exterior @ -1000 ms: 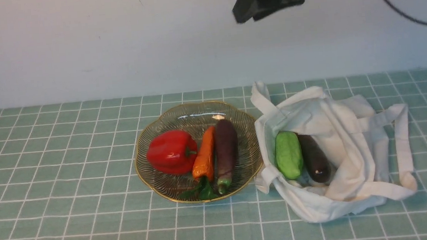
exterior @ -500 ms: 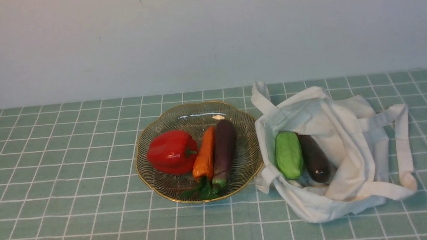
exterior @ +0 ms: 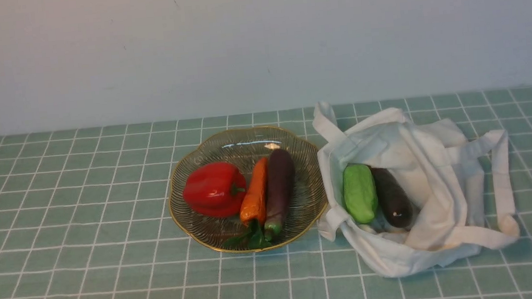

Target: Take vegetables from cloth bag on blue coffee tablecloth place on plate.

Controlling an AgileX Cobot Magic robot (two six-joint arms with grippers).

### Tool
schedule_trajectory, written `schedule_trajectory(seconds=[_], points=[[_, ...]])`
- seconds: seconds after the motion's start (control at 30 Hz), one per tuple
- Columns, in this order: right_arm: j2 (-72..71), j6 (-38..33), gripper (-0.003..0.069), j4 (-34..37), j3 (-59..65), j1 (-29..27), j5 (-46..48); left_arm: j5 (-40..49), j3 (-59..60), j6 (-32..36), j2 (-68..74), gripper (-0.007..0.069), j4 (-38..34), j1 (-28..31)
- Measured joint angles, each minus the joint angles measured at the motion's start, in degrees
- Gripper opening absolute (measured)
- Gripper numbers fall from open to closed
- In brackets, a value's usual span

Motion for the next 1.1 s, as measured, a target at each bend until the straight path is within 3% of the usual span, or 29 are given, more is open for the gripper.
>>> schedule_trajectory(seconds=[0.8,1.1], points=[[-0.71,0.0,-0.0015,-0.74,1.35,-0.36,-0.59,0.0,0.0,0.0,0.0,-0.0004,0.0,0.0],[-8.01,0.0,-0.0015,-2.99,15.04,-11.91,0.13,0.0,0.0,0.0,0.0,-0.0004,0.0,0.0]])
